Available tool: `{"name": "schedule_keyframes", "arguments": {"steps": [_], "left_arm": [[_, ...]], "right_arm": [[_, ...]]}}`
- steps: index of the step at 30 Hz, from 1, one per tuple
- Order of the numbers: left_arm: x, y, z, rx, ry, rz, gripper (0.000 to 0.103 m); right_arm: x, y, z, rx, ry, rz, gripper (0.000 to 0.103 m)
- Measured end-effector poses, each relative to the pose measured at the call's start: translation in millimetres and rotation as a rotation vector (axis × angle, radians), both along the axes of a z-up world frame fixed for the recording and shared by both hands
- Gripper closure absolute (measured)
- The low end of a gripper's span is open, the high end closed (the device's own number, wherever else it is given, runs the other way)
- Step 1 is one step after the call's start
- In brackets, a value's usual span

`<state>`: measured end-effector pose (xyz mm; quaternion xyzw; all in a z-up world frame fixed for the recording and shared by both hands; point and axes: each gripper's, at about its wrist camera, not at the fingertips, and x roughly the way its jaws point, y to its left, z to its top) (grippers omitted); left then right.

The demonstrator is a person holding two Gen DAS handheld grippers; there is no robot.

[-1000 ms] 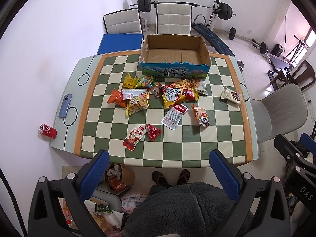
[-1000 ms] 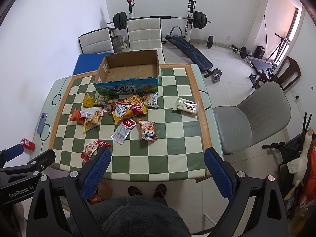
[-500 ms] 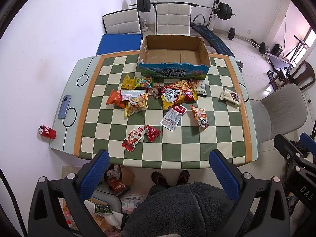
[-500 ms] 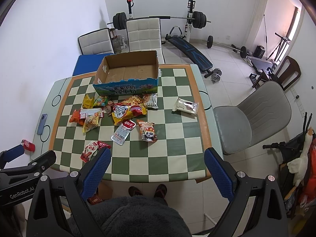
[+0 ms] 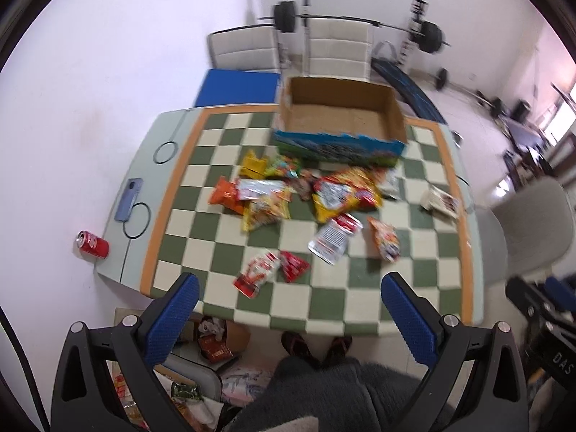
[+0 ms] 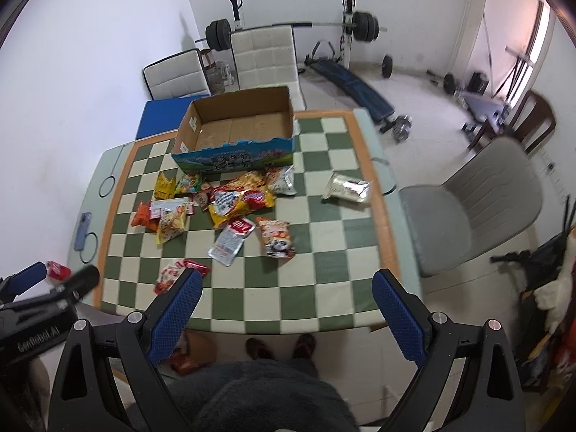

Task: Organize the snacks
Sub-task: 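Reach the right tool to the Mi Sedaap noodle pack while the left tool reaches the yellow cracker bag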

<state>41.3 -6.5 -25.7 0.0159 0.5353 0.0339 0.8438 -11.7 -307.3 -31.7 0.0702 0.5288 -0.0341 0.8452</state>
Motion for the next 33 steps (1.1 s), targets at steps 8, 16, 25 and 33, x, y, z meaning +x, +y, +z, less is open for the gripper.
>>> {"name": "schedule_keyframes", "arguments": {"steps": [8,16,25,33], "left_arm": [[58,48,-73,0.086,0.090,0.083,0.000],[95,84,-143,0.098,0.178,0.158,0.000],[119,105,-189,0.132,0.290,0.283,0.000],[137,114,-216,0.144,0.372,0.330,0.000]], "right_arm": [[75,1,-88,0.120,0.146,-0.009,0.006],[158,1,-217,0.411,0.378,-0.185,0.006],[255,43,-331,0.625,0.520,-0.395,0.006],[300,86,-405,0.681,0.617,-0.376,0.060]]}}
